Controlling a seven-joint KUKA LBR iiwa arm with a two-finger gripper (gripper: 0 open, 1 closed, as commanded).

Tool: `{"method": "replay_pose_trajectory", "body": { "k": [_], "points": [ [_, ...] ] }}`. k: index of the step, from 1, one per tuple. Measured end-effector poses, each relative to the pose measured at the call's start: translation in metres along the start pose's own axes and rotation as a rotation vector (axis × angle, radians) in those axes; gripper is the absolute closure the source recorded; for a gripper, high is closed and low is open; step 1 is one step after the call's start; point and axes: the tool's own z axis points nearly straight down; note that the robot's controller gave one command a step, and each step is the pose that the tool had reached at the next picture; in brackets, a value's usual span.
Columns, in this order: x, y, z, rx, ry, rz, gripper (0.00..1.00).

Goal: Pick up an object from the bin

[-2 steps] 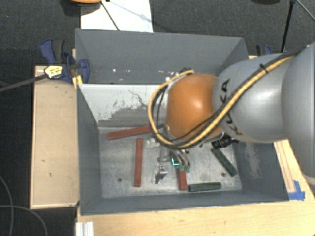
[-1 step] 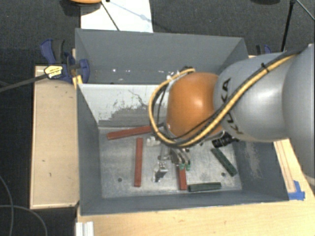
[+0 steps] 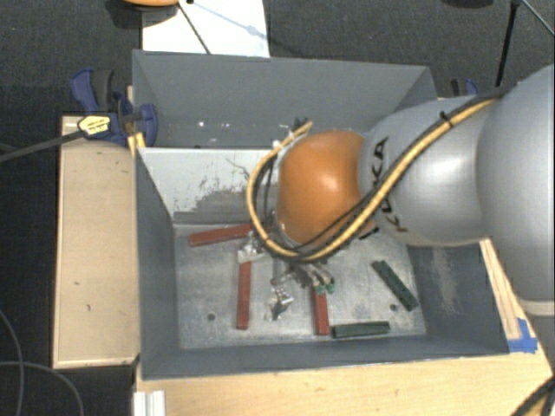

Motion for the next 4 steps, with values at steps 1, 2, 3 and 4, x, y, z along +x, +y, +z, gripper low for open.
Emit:
{"method": "replay_pose_trajectory", "body": {
  "k": [1, 2, 3, 4],
  "points": [
    [-0.051, 0.021, 0.013, -0.002, -0.002, -0.213, 0.00],
    [-0.040, 0.017, 0.005, -0.002, 0.002, -0.521, 0.00],
    [-0.035, 0.015, 0.034, -0.002, 0.000, -0.722, 0.00],
    [-0.053, 0.029, 0.052, -0.002, -0.001, -0.855, 1.00]
  ]
}}
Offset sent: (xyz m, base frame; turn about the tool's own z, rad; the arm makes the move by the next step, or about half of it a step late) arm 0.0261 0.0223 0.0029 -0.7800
